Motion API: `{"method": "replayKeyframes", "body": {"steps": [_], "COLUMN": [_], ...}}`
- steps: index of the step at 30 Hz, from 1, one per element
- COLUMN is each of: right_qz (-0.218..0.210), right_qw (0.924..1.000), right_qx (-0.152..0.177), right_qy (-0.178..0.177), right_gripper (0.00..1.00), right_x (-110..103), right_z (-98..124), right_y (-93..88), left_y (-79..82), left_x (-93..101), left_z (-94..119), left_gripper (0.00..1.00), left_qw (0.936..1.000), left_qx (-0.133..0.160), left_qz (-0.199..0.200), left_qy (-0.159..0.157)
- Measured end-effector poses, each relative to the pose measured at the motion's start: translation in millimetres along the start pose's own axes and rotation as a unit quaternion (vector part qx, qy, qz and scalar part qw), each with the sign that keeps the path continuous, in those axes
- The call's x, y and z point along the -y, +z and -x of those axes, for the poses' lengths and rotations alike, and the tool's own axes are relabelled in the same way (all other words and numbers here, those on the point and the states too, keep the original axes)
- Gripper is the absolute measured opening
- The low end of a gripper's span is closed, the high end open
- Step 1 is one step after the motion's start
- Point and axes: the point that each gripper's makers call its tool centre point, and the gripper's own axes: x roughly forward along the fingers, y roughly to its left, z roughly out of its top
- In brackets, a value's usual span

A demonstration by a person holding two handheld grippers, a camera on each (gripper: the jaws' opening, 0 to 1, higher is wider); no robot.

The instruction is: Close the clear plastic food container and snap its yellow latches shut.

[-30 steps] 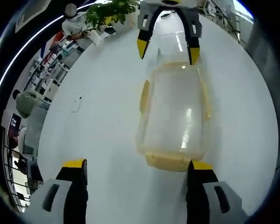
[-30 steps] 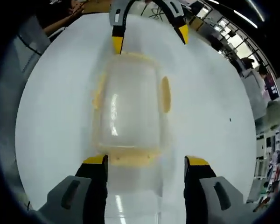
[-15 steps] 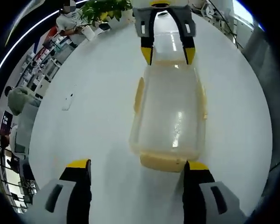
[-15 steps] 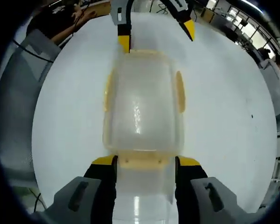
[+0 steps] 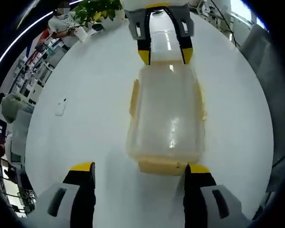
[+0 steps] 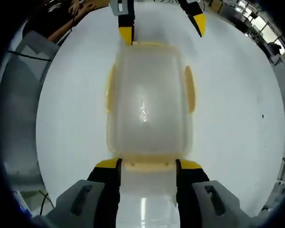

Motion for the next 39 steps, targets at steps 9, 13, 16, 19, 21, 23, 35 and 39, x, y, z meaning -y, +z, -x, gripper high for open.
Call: {"method": "replayKeyframes", "body": {"steps": [9,13,16,19,21,23,35,39], "right_qz": [-0.002,-0.002,-0.002,-0.003,-0.003,-0.003,-0.005,-0.005], "right_qw": [0.9999,1.0000,1.0000,1.0000,1.0000,1.0000,1.0000,1.0000], "right_qx": [-0.011,-0.002,-0.002,-0.004,-0.001,0.001,0.000,-0.007], "right_qy": [0.000,0.001,0.002,0.001,0.002,0.002,0.003,0.003], "right_gripper": [0.43,0.43,0.43,0.43,0.43,0.43,0.43,0.43], "right_x": [-2.9,-4.1,-3.5,-3.7,-3.6,-3.5,-3.0,-2.7], "right_z": [2.0,2.0,1.7,1.7,1.7,1.7,2.9,2.8], "right_y": [-2.0,-1.9,-0.7,-0.6,-0.5,-0.3,0.6,0.7], "left_y": [-0.7,1.2,0.8,-0.1,1.1,2.1,1.2,1.7], "left_x": [2.8,8.3,6.6,9.0,13.7,19.6,29.0,29.4], "left_z": [-3.1,-4.9,-6.5,-7.3,-7.4,-7.5,-8.1,-8.1], "left_gripper": [0.66,0.61,0.62,0.61,0.57,0.52,0.40,0.40], "left_qw": [0.9997,0.9987,0.9984,0.9977,0.9964,0.9942,0.9900,0.9898], "left_qx": [-0.005,-0.006,-0.009,-0.012,-0.011,-0.013,-0.030,-0.038], "left_qz": [0.000,-0.019,-0.018,-0.015,-0.026,-0.039,-0.022,-0.020], "left_qy": [-0.024,-0.047,-0.053,-0.065,-0.080,-0.100,-0.136,-0.136]}}
